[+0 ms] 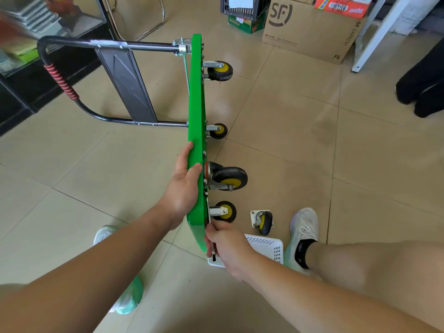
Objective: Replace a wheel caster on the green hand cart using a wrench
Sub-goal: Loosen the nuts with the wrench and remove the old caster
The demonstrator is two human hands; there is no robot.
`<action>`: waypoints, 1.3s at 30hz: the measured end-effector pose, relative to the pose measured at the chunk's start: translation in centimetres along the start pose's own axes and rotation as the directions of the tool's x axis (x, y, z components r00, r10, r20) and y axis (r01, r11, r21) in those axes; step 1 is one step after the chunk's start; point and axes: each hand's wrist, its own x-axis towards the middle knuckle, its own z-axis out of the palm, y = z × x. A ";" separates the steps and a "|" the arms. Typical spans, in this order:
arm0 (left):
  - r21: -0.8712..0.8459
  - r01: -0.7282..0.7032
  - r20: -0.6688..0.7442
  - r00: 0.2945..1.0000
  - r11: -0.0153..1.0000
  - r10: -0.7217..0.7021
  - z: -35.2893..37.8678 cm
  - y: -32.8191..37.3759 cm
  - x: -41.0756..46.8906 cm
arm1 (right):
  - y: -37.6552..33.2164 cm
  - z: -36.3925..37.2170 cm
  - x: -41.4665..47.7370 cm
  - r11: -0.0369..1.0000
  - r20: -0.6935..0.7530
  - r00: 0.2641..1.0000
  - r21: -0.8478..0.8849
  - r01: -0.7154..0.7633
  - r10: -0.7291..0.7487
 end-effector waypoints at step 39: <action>-0.020 -0.016 0.015 1.000 1.000 0.016 -0.1 -0.6 0.4 | 3.5 1.1 0.8 0.946 -0.300 0.898 -0.074 0.316 -0.323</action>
